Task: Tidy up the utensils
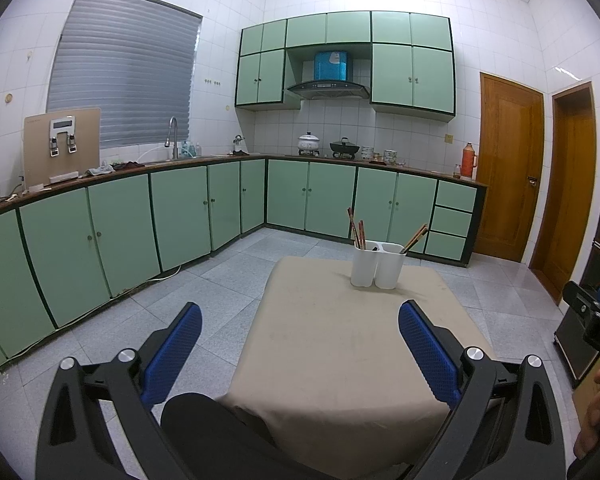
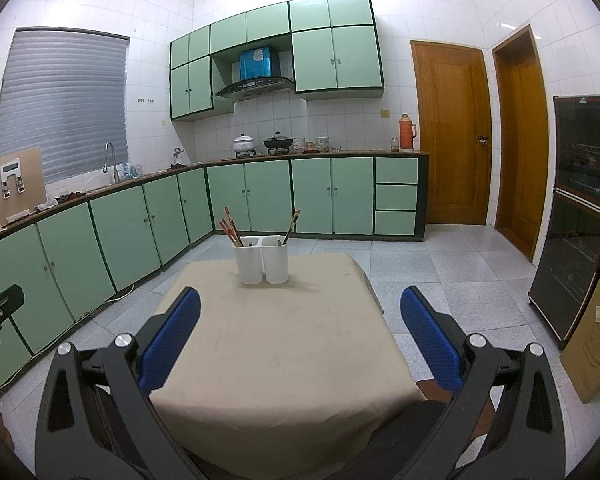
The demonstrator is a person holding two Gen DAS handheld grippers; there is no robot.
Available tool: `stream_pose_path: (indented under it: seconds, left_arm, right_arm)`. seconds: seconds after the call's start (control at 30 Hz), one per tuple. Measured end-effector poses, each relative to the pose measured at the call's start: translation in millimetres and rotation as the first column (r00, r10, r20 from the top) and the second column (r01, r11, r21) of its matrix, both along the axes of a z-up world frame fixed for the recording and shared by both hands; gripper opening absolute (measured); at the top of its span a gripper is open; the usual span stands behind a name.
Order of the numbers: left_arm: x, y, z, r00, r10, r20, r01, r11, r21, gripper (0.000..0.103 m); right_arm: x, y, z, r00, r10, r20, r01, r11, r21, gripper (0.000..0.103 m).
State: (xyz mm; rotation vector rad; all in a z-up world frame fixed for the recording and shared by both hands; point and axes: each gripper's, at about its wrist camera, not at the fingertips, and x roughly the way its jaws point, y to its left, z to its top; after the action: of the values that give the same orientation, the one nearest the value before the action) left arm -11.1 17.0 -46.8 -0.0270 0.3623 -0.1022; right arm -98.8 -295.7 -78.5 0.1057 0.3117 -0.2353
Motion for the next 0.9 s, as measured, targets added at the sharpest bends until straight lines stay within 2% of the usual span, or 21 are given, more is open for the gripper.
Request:
stream_pose_path:
  seconds: [0.9]
  left_arm:
    - [-1.6,-4.6,4.2,1.000,0.001,0.010,-0.001,1.000,0.007,0.097]
  right_arm:
    - [2.2,1.6,1.9,1.000,0.002,0.000,-0.002,1.000,0.001,0.097]
